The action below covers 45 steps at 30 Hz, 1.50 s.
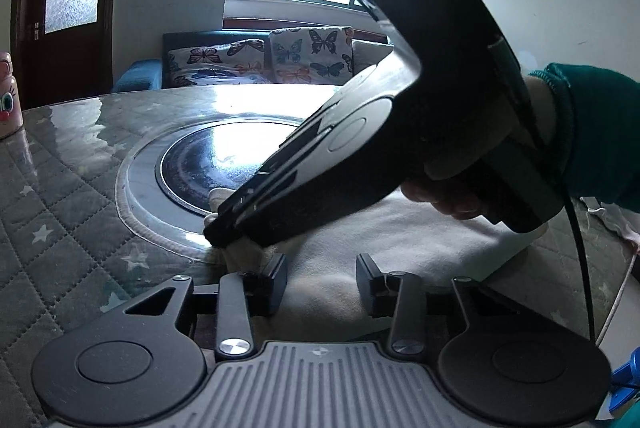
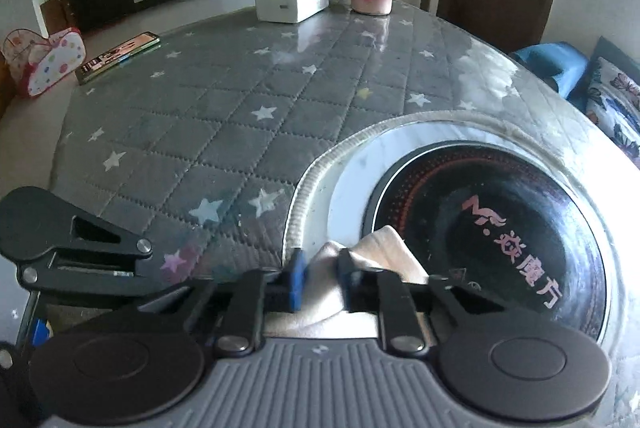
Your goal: Fold clothes
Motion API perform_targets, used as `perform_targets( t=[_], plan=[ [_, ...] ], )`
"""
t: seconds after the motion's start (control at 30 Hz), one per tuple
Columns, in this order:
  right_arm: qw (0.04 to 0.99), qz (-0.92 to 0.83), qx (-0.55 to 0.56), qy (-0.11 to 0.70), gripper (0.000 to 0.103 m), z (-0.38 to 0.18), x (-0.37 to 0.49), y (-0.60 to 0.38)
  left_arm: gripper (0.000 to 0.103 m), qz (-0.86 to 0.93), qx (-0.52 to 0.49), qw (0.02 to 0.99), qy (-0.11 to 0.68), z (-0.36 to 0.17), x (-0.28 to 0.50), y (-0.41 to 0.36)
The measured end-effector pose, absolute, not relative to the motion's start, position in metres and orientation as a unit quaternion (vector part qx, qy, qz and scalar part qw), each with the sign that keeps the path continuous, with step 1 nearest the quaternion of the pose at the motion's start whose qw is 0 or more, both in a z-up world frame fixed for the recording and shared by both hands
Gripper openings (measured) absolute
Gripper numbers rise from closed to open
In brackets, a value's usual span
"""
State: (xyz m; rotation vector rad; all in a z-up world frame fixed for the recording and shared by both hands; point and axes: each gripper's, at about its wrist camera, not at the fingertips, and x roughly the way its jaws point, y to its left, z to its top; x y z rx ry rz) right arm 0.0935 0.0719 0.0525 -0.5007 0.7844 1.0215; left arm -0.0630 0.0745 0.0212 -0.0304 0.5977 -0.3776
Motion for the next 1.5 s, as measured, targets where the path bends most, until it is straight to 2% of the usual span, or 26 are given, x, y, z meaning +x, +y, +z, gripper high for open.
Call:
perform_targets(
  t=[0.07, 0.4, 0.67, 0.8, 0.87, 0.93, 1.2, 1.5],
  plan=[
    [0.779, 0.472, -0.213, 0.353, 0.001, 0.059, 0.094, 0.069, 0.042, -0.185, -0.015, 0.938, 0.293, 0.022, -0.063, 0.074],
    [0.788, 0.469, -0.137, 0.375, 0.000, 0.057, 0.116, 0.065, 0.044, -0.186, -0.018, 0.936, 0.297, 0.023, -0.063, 0.076],
    [0.831, 0.410, -0.114, 0.359, 0.015, 0.081, 0.111, 0.002, 0.042, -0.193, -0.056, 0.934, 0.294, 0.033, -0.045, 0.087],
    [0.848, 0.360, -0.104, 0.376, 0.018, 0.068, 0.098, -0.040, 0.032, -0.187, -0.072, 0.933, 0.300, 0.030, -0.033, 0.091],
    [0.855, 0.340, -0.098, 0.380, 0.025, 0.060, 0.090, -0.056, 0.026, -0.178, -0.073, 0.930, 0.312, 0.025, -0.027, 0.092],
    [0.864, 0.314, -0.094, 0.382, 0.031, 0.048, 0.084, -0.073, 0.025, -0.167, -0.066, 0.930, 0.322, 0.020, -0.022, 0.093],
    [0.889, 0.274, -0.022, 0.367, 0.031, 0.045, 0.094, -0.106, 0.025, -0.175, -0.056, 0.934, 0.307, 0.034, -0.012, 0.082],
    [0.907, 0.226, 0.015, 0.356, 0.029, 0.047, 0.106, -0.145, 0.026, -0.153, -0.050, 0.928, 0.337, 0.022, 0.016, 0.077]
  ],
)
